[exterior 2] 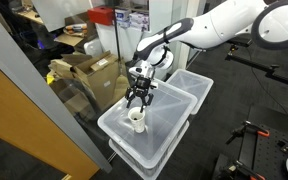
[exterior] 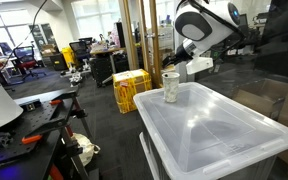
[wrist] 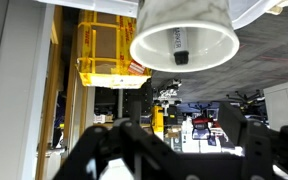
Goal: Pick up the pen from the top of the large container and put it in the white cup.
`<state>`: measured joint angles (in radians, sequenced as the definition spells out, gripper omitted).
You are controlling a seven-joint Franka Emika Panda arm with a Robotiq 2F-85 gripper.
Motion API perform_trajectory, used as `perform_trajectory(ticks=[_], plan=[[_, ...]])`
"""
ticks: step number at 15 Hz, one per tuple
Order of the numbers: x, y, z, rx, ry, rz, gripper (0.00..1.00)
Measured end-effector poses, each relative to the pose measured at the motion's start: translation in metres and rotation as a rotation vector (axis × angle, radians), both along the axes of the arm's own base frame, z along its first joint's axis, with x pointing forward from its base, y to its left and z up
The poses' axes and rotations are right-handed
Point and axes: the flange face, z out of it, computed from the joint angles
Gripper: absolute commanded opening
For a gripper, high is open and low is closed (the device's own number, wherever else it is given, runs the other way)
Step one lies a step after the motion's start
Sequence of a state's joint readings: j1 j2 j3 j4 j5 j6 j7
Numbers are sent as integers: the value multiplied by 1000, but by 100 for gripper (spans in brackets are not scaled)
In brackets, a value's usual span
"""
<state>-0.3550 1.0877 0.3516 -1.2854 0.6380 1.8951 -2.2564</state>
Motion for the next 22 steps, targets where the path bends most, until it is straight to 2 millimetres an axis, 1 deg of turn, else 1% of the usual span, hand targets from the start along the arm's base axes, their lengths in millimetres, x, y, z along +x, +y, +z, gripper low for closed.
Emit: perform_trajectory(ticks=[6,9,12,16,19,22], plan=[[3,-1,3,2,-5,-14,100],[5,1,8,0,-13,-17,100],[9,1,18,-7,-33,-35,100],[11,-1,35,-35,-66,-105,100],[7,-3,46,-63,-80,-167,100],[-2,-4,52,-96,-83,-220,100]])
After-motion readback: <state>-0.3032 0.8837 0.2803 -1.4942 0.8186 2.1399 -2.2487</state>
